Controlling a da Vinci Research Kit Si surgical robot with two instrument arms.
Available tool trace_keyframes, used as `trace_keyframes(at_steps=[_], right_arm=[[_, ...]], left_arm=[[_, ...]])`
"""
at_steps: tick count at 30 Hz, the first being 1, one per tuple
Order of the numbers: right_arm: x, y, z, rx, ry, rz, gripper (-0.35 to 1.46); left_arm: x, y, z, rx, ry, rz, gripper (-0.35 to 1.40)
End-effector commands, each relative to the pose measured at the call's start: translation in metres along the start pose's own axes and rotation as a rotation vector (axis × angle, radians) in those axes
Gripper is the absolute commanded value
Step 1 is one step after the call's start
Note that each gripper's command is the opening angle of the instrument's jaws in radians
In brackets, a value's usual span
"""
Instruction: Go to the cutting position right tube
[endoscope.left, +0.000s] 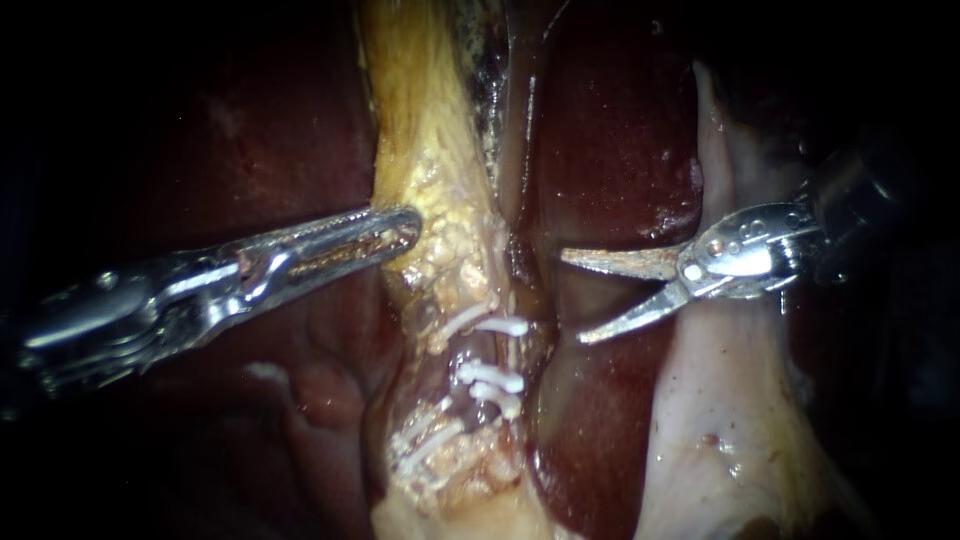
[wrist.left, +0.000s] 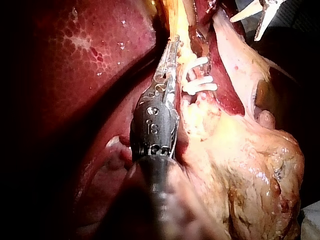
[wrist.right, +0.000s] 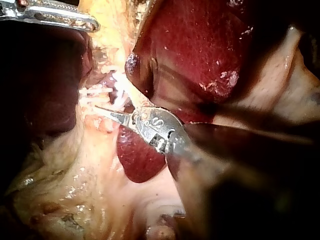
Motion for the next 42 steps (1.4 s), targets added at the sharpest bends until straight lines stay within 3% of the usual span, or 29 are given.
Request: trace_keyframes(at_steps=[1,4,9,14,22,30,42], right_arm=[[0.0,0.0,0.0,0.005,0.001,0.0,1.43],[-0.0005,-0.0005,0.0003,0.026,-0.002,-0.012,1.43],[-0.0021,-0.0019,0.0018,0.083,-0.036,0.093,1.43],[-0.0042,-0.0034,0.0048,0.143,-0.066,0.22,1.43],[-0.0074,-0.0037,0.0076,0.182,-0.118,0.394,1.4],[-0.0094,-0.0034,0.0099,0.203,-0.146,0.487,1.38],[-0.0099,-0.0024,0.0126,0.201,-0.161,0.514,1.33]], left_arm=[[-0.0001,0.0,-0.0001,0.0,0.0,0.0,-0.35],[-0.0003,-0.0001,-0.0006,0.003,0.002,-0.001,-0.35],[-0.0015,0.0001,-0.0034,-0.005,0.008,-0.005,-0.35],[-0.0032,0.0002,-0.0074,-0.011,-0.028,-0.015,-0.35],[-0.0047,-0.001,-0.0109,-0.008,-0.058,-0.028,-0.35],[-0.005,-0.0014,-0.0115,-0.007,-0.063,-0.031,-0.35],[-0.005,-0.0015,-0.0116,-0.01,-0.064,-0.031,-0.35]])
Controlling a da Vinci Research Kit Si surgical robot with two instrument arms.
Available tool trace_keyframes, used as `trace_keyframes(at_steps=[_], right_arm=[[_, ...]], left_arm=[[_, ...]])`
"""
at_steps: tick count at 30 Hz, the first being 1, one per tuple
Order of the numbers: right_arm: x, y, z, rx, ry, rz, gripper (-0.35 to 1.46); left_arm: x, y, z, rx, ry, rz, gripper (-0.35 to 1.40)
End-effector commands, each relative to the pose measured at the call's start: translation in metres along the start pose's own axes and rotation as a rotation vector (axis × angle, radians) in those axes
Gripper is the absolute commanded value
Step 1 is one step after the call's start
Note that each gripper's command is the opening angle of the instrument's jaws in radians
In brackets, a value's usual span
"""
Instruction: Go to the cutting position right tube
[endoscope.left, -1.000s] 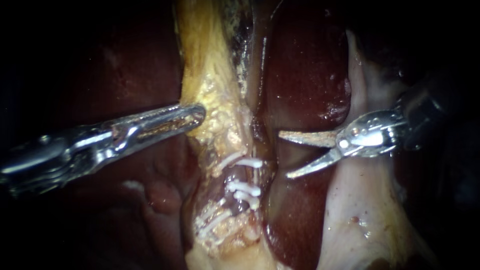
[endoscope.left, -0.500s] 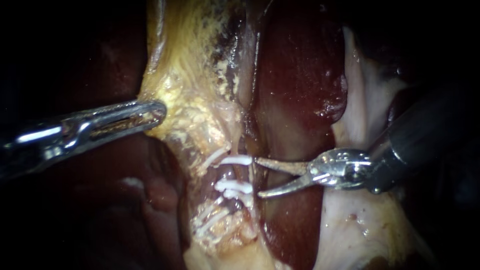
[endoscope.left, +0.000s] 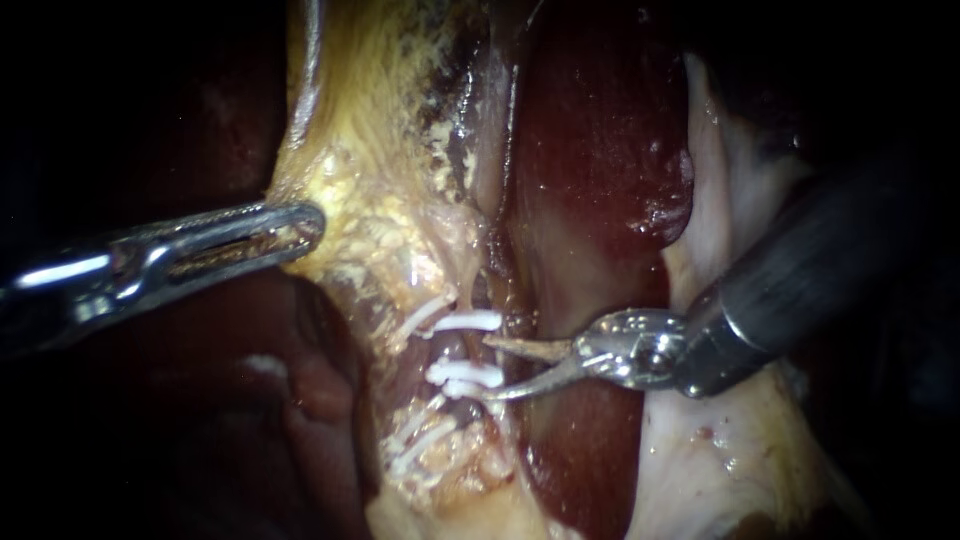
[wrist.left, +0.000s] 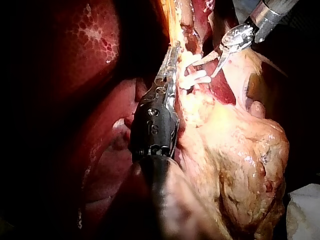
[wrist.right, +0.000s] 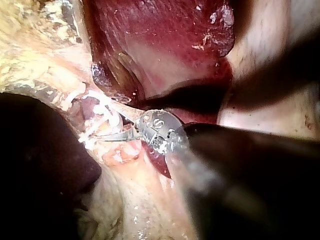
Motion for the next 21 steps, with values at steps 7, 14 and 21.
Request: trace_keyframes(at_steps=[7,14,21], right_arm=[[0.0003,0.0007,0.0004,-0.005,0.0,0.002,1.32],[0.0006,0.0011,0.001,-0.004,0.0,0.003,1.32],[0.0008,0.0017,0.0016,0.034,-0.015,-0.013,1.13]], left_arm=[[0.0,-0.0001,-0.0001,-0.001,0.0,0.0,-0.35],[0.0,-0.0001,-0.0001,-0.001,0.0,0.0,-0.35],[0.0,-0.0001,0.0,-0.001,0.0,0.0,-0.35]])
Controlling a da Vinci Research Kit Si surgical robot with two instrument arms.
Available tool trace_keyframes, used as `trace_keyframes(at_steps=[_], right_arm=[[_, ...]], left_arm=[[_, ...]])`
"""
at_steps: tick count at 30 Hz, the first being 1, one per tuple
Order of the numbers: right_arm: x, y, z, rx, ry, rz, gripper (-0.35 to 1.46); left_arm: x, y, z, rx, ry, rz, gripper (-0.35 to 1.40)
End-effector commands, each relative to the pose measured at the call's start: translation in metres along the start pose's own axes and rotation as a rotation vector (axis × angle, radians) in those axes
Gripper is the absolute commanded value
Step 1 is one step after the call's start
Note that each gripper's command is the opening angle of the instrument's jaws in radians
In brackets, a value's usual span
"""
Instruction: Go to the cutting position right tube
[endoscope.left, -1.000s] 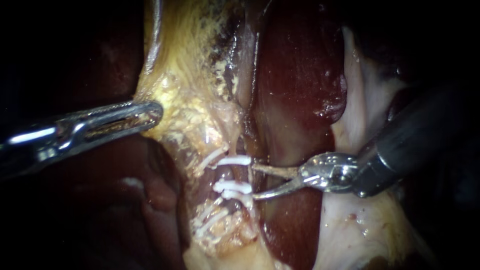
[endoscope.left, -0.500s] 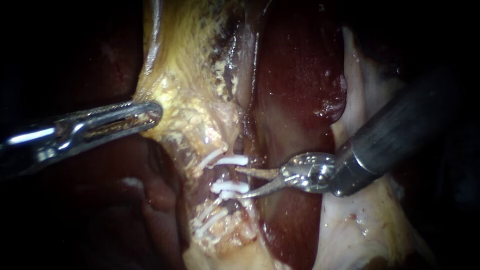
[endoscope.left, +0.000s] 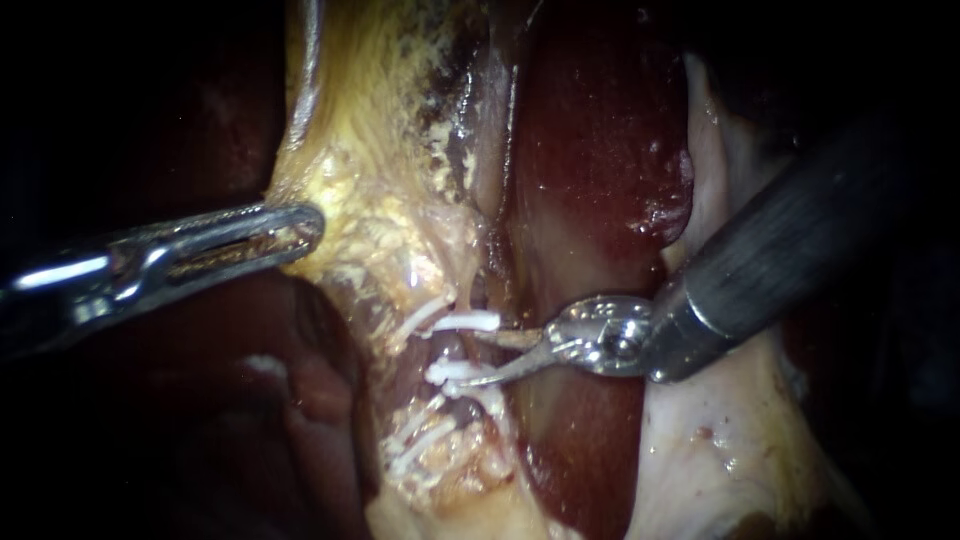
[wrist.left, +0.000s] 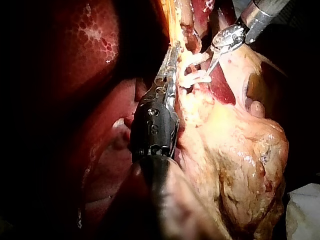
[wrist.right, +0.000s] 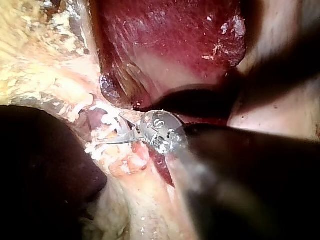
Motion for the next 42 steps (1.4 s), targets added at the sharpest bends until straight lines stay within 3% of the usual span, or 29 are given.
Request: trace_keyframes(at_steps=[1,6,16,42], right_arm=[[0.0001,0.0001,0.0001,0.008,-0.004,-0.008,1.05],[0.0005,0.0005,0.0009,0.032,-0.013,-0.023,0.88],[0.0011,0.001,0.0021,0.049,-0.005,-0.011,0.81],[0.0016,0.0012,0.0016,0.048,0.0,0.002,0.59]], left_arm=[[0.0,0.0,0.0,0.0,0.0,0.0,-0.35],[0.0,0.0,0.0001,0.0,0.0,0.0,-0.35],[0.0,0.0,0.0001,0.0,0.0,0.0,-0.35],[0.0001,0.0002,0.0002,0.0,0.0,0.001,-0.35]])
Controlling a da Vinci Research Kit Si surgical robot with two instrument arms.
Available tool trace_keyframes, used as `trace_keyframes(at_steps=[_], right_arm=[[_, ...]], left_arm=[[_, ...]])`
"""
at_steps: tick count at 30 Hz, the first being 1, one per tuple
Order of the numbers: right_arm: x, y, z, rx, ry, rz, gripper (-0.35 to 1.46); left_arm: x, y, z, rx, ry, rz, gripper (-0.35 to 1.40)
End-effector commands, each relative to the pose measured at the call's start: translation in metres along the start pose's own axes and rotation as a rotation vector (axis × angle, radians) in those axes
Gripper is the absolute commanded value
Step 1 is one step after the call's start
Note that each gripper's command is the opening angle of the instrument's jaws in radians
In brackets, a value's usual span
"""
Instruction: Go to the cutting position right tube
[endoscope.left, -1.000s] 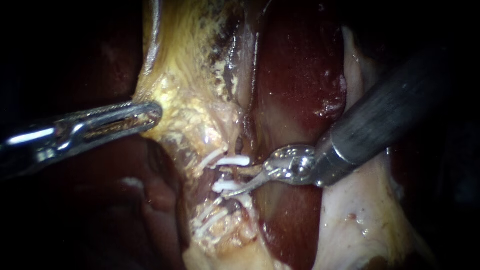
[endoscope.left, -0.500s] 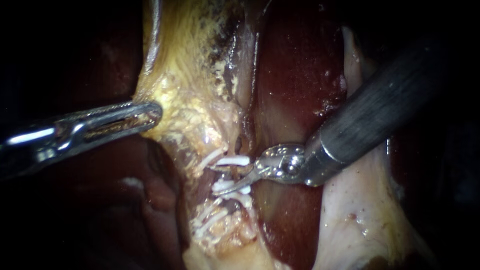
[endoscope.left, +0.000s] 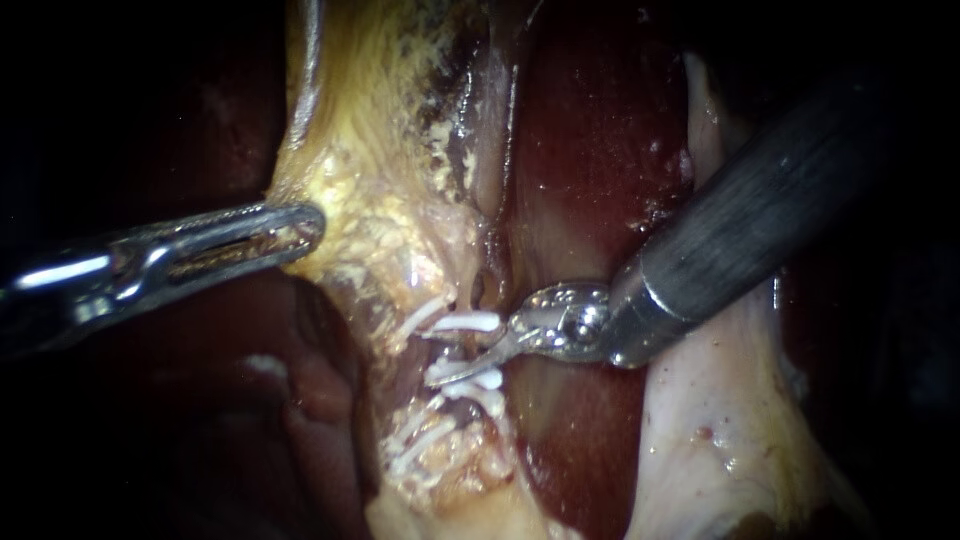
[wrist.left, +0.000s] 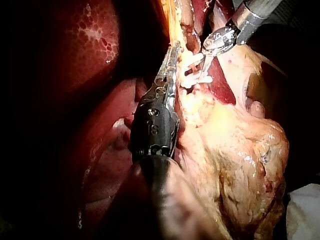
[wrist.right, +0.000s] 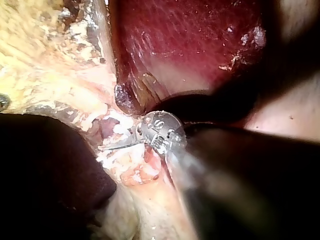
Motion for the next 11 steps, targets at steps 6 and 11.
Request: trace_keyframes(at_steps=[6,11], right_arm=[[0.0,0.0,0.0,0.001,-0.001,0.0,0.59],[0.0,0.0,0.0,0.001,-0.001,0.0,0.59]], left_arm=[[0.0,0.0,0.0,0.0,0.0,0.0,-0.35],[0.0,0.0,0.0001,0.0,0.0,0.0,-0.35]])
